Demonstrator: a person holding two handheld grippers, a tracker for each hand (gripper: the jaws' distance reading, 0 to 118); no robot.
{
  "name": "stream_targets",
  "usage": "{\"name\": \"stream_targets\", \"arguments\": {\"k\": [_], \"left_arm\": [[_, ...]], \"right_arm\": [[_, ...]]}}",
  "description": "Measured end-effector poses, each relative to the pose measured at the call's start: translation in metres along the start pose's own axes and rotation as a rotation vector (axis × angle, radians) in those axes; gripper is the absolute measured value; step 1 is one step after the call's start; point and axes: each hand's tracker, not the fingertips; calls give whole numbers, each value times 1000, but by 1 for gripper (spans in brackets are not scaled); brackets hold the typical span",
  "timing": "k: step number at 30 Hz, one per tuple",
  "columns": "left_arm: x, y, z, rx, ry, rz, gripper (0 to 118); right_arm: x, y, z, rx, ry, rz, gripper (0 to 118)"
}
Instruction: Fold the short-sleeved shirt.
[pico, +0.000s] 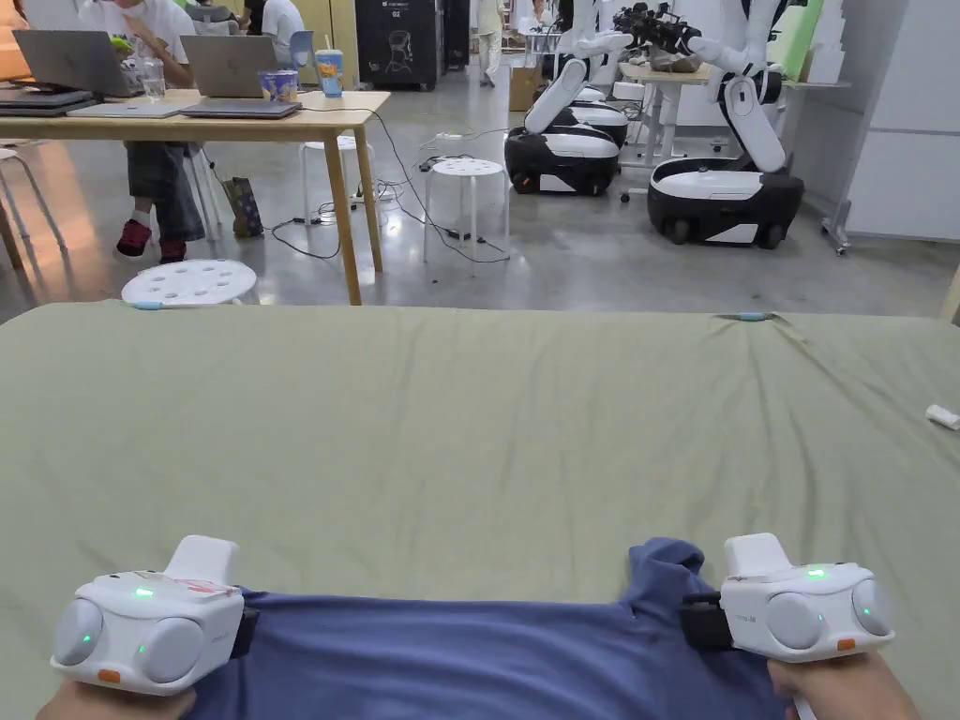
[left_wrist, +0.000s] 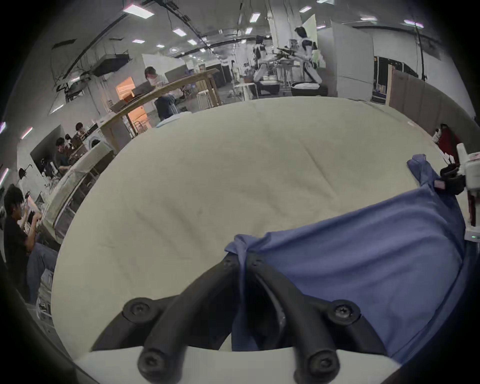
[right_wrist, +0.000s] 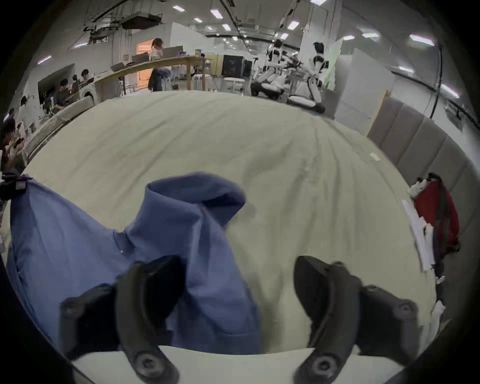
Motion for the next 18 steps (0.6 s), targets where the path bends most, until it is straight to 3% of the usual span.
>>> {"name": "stream_targets", "arguments": {"k": [1,2,3,4,5,9,12,18], "left_arm": [[0,0,-1,0,-4,6,1],[-3,-1,-5,-3,-7,11,1],[-4,-1,-5,-5,-9,15,1],[-4,-1,-5,-4,-8,17,1],[-6,-2,-3,-1,-11,20,1],[-7,-5,25,54,-17,45,1],[-8,-9,62,108,-29,65,1],[-3,-49,156,214,-39,56,1]], "right_arm": [[0,-3,-5,-35,34,-4,76],[1,-6,-6,-59,75,-15,52],[1,-7,3,1,50,-20,37],[3,-7,7,22,20,-21,10],[5,-7,15,39,8,-23,2],[17,-7,57,126,50,-40,2],[8,-18,123,219,-27,30,2],[5,-75,221,314,-59,41,2]]}}
